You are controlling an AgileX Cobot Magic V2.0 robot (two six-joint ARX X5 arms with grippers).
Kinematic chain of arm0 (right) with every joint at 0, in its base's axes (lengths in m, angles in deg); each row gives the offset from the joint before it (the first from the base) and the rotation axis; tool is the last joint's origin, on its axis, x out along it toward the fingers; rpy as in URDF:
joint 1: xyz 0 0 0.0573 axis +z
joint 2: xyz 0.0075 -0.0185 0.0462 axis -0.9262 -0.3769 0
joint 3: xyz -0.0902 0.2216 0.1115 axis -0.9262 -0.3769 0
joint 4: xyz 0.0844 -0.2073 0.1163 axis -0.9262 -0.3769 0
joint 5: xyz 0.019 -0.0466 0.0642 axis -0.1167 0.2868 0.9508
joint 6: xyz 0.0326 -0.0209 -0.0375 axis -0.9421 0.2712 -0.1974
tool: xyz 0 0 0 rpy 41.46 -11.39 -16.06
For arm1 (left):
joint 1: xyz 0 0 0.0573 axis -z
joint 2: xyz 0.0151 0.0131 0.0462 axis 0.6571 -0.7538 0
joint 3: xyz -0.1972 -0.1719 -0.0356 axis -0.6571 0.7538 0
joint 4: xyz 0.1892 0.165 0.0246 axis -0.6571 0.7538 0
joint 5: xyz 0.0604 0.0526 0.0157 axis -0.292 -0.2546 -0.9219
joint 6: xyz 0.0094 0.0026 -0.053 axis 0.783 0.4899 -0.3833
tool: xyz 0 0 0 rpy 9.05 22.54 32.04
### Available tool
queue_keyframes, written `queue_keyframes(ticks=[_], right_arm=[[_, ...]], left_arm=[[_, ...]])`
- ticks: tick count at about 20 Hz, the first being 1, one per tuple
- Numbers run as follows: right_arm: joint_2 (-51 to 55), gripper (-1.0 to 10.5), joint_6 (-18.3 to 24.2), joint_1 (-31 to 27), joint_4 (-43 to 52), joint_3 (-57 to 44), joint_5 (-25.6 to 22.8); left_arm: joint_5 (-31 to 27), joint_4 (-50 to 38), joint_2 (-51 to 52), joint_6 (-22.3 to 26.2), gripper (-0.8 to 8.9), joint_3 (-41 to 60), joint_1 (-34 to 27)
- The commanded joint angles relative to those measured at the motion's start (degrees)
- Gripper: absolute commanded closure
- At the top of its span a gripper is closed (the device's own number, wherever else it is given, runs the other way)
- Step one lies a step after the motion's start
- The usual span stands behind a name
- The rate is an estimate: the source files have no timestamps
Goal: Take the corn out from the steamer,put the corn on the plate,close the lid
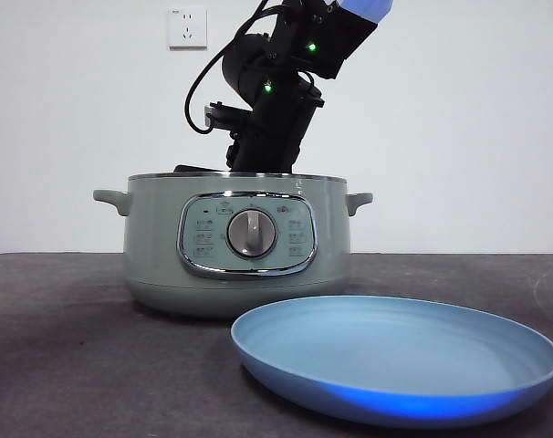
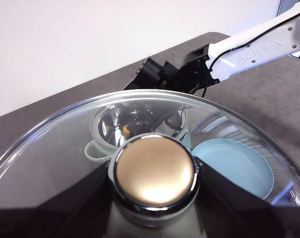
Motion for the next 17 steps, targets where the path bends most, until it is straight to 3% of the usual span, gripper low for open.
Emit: queue_keyframes(ticks=[1, 7, 12, 17], right_arm=[[-1.01, 9.6, 0.04, 0.13, 0.74, 0.04, 1.29], [14.01, 9.6, 2.19, 0.13, -1.38, 0.07, 1.01], [31.08, 9.6, 6.95, 0.07, -20.00, 0.02, 0.98], [40.09, 9.6, 7.61, -0.70, -27.19, -4.20, 1.01]], left_arm=[[0.00, -2.97, 0.46, -0.31, 8.19, -0.33, 0.20], [0.02, -4.07, 0.46, -0.31, 8.20, -0.33, 0.20], [0.02, -4.83, 0.44, -0.31, 8.20, -0.33, 0.20], [0.04, -5.16, 0.13, -0.31, 8.20, -0.33, 0.20]])
